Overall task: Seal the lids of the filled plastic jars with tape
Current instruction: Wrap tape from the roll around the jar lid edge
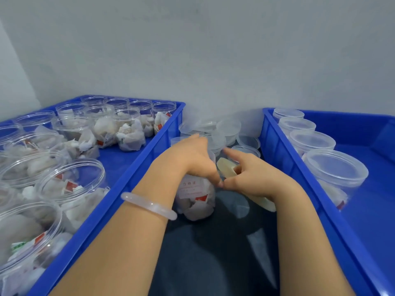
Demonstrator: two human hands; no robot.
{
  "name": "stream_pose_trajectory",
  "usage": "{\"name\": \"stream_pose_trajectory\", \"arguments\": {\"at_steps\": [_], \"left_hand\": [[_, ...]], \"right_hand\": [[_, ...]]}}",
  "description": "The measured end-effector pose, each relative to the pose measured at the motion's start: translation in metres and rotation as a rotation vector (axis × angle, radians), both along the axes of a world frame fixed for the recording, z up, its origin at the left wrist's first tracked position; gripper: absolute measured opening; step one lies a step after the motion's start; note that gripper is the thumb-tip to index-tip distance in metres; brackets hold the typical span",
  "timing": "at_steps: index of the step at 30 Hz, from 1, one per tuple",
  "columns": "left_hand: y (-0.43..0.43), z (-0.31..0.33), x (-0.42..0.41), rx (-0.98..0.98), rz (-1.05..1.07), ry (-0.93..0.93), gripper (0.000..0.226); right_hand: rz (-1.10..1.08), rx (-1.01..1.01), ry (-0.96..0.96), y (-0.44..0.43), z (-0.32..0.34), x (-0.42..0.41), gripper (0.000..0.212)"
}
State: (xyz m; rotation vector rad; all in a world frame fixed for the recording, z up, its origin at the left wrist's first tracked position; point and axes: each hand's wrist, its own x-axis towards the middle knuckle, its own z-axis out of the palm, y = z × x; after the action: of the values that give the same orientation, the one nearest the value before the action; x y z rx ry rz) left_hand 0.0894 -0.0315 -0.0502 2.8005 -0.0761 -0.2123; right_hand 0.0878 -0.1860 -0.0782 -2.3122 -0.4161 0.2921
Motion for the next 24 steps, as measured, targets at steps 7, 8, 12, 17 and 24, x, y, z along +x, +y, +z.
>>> {"name": "stream_pose_trajectory", "arguments": {"at_steps": [7, 8, 12, 17, 24], "left_hand": [[-0.021, -0.017, 0.006, -0.014, 0.144, -0.236, 0.02], [-0.023, -0.017, 0.009, -0.008, 0.153, -0.239, 0.019], [-0.027, -0.011, 0.018, 0.029, 0.155, -0.152, 0.031], [-0.023, -0.011, 0.019, -0.041, 0.305, -0.256, 0.031], [-0.019, -0.006, 0.016, 0.046, 0.028, -0.078, 0.055]], "right_hand": [[-0.22, -0.05, 0.122, 0.015, -0.009, -0.014, 0.013], [-0.234, -0.079, 0.103, 0.019, -0.011, -0.018, 0.02], [-0.333, -0.193, -0.04, 0.024, -0.021, -0.036, 0.059], [-0.249, -0.284, -0.184, 0.022, -0.016, -0.071, 0.039], [-0.279, -0.34, -0.121, 0.014, -0.052, -0.06, 0.076]]}}
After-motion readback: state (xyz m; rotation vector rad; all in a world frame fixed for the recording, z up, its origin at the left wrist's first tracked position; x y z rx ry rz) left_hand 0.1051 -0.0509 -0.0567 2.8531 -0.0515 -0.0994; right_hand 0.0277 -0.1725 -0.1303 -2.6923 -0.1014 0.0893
